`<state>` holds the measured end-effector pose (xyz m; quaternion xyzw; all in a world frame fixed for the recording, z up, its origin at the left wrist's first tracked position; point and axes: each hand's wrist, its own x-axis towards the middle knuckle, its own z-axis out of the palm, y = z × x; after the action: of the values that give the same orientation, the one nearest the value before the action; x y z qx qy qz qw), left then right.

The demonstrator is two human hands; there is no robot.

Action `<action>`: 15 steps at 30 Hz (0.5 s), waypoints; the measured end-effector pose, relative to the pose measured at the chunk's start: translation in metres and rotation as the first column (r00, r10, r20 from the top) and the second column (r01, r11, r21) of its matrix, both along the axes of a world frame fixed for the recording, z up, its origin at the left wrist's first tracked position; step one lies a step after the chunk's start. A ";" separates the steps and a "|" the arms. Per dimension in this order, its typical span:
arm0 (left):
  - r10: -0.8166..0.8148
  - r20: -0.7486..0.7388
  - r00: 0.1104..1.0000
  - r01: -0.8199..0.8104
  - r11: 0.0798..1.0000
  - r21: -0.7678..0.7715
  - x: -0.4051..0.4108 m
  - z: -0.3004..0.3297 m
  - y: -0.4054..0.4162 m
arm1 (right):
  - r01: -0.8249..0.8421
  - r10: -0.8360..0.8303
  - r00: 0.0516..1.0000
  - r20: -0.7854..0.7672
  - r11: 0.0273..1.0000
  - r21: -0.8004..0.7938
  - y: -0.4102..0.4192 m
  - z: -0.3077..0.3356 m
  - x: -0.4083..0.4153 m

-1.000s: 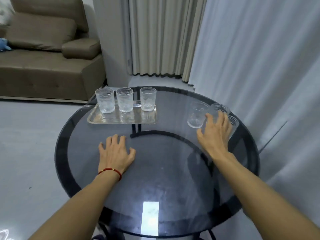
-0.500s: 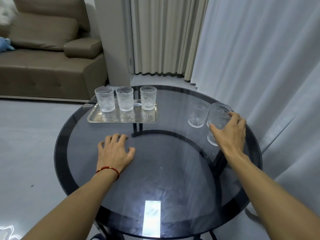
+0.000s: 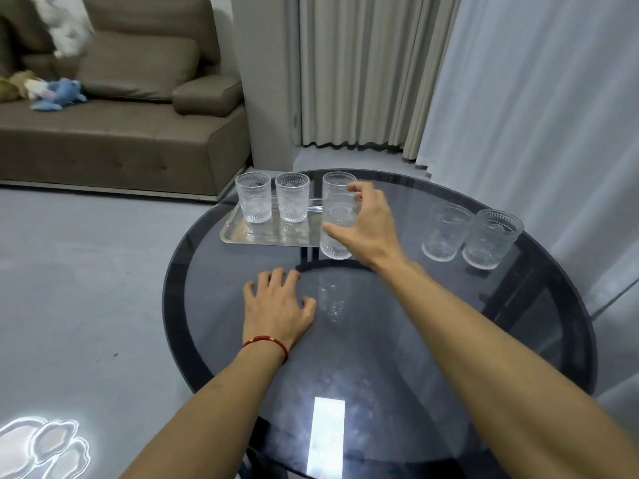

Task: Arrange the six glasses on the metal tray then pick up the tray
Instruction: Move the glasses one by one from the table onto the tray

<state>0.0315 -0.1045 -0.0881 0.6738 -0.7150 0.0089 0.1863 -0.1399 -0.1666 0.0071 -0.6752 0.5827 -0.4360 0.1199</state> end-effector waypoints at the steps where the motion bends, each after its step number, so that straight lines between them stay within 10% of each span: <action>1: -0.002 -0.004 1.000 0.002 1.000 -0.001 0.000 0.000 0.000 | -0.038 0.038 0.999 -0.007 0.999 0.009 -0.012 0.001 0.017; 15: -0.014 0.015 1.000 0.015 0.998 -0.053 -0.001 0.002 0.001 | -0.140 0.147 0.987 -0.071 0.986 0.092 -0.107 -0.021 0.143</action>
<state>0.0307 -0.1039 -0.0865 0.6633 -0.7207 0.0314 0.1992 0.0029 -0.2732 -0.0139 -0.7261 0.5552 -0.3739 0.1577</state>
